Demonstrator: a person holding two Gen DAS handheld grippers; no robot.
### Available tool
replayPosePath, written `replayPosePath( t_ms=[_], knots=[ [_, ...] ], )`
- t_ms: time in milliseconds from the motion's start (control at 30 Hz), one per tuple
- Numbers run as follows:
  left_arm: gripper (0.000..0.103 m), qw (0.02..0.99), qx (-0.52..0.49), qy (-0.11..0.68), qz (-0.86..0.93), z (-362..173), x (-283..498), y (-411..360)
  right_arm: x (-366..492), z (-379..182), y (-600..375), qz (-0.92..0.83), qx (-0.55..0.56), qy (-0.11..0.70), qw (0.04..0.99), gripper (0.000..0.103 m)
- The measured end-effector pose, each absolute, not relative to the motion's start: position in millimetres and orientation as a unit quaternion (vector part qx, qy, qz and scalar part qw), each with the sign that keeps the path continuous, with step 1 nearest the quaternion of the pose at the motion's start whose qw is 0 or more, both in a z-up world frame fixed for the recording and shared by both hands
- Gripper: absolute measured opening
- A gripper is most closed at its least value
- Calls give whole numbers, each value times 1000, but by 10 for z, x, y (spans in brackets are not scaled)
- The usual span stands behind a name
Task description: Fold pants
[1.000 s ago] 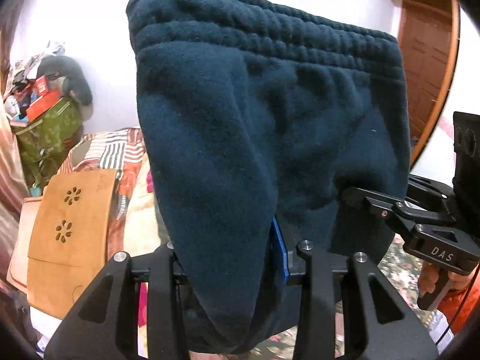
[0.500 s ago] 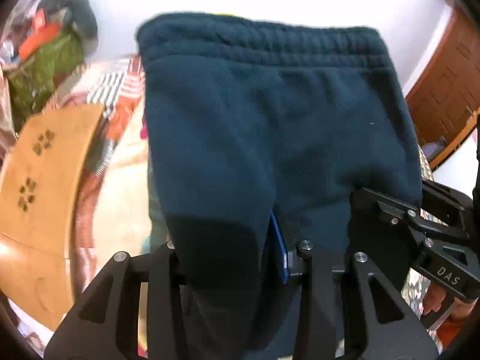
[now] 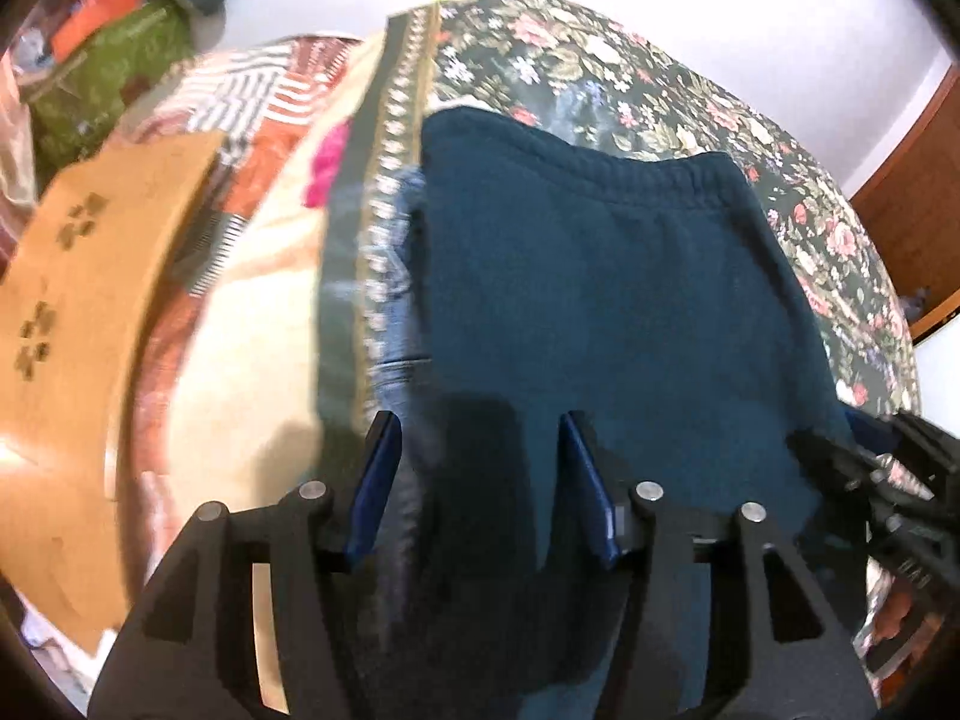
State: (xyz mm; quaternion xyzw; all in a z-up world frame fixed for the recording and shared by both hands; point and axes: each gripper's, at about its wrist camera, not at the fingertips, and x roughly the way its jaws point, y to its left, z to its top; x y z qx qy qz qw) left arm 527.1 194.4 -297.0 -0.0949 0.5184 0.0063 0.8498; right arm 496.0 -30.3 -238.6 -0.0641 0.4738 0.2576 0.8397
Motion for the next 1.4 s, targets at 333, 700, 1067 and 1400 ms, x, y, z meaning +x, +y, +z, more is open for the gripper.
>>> replayPosePath(
  t_ms=[333,700,1067,1400],
  knots=[
    [55,909,-63,412,-4,-1752,4237,1772,4178,-1267,-539,277,-29,350,894,32],
    [55,978,-17,208,-27,-175,2541,1224,2602,103,-670,303,-37,154,940,32],
    [62,994,-8,108,-4,119,1300,842,1591,245,-928,323,-13,96,941,32],
    [102,997,-11,73,19,114,819,639,1279,203,-1061,298,-10,79,951,85]
  ],
)
